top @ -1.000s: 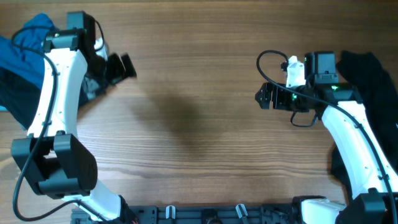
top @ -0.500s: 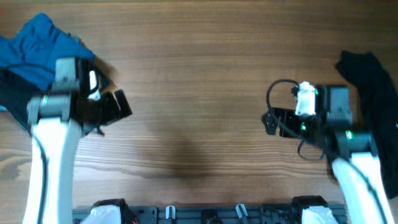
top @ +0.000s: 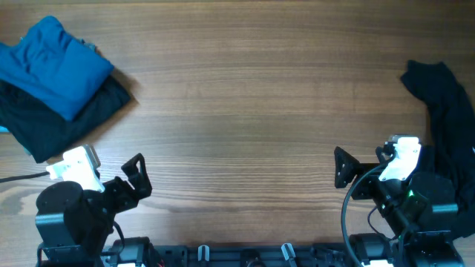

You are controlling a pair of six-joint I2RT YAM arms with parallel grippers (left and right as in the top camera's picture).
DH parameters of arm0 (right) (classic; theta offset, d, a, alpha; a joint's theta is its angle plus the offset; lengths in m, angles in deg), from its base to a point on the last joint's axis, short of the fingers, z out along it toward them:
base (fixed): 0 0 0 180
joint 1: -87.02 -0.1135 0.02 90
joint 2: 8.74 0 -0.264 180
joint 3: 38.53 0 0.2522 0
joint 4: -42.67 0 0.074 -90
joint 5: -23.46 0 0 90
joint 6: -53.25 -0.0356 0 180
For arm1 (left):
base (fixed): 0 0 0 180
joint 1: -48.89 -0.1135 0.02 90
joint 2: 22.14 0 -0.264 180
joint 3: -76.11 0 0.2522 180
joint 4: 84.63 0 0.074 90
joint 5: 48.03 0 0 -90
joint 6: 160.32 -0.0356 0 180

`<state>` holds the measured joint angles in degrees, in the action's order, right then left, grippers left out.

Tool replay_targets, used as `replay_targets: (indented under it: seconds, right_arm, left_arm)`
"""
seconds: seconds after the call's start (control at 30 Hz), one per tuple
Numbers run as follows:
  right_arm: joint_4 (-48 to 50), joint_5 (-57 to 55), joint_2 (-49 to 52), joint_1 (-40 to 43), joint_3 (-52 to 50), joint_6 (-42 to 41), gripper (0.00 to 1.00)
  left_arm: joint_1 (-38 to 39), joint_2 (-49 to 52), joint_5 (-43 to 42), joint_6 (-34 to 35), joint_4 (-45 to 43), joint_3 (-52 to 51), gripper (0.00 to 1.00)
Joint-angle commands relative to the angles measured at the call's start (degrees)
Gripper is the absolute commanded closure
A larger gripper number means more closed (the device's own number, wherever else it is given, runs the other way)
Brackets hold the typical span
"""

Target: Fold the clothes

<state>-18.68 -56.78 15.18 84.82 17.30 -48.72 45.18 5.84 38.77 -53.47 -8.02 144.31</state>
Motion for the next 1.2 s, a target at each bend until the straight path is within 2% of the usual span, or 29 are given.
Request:
replay_targets:
  seconds: [0.0, 0.27, 0.4, 0.63, 0.8, 1.0, 1.07, 1.17]
  right_arm:
    - [0.0, -1.4, -0.1, 0.0, -0.5, -0.6, 0.00]
    - [0.0, -1.6, -0.8, -0.1, -0.5, 0.0, 0.00]
    - [1.4, -5.6, -4.1, -0.1, -2.7, 1.6, 0.00]
    - [30.1, -5.1, -22.4, -1.2, -27.3, 3.2, 0.00]
    - [44.2, -5.2, -23.8, -1.4, -35.2, 4.6, 0.00]
    - [54.3, -5.4, -23.8, -1.4, -40.8, 7.8, 0.00]
    - [51.5, -5.2, -23.8, -1.7, -41.8, 12.3, 0.00]
    - [47.8, -5.1, -23.8, -1.7, -41.8, 7.5, 0.00]
  left_arm:
    - [0.1, -0.5, 0.7, 0.3, 1.3, -0.5, 0.00]
    - [0.1, -0.5, 0.7, 0.3, 1.3, -0.5, 0.00]
    - [0.1, -0.5, 0.7, 0.3, 1.3, -0.5, 0.00]
    - [0.1, -0.5, 0.7, 0.3, 1.3, -0.5, 0.00]
    - [0.1, -0.5, 0.7, 0.3, 1.3, -0.5, 0.00]
    - [0.1, -0.5, 0.7, 0.3, 1.3, -0.5, 0.00]
    - [0.1, -0.5, 0.7, 0.3, 1.3, -0.5, 0.00]
    - [0.1, -0.5, 0.7, 0.3, 1.3, -0.5, 0.00]
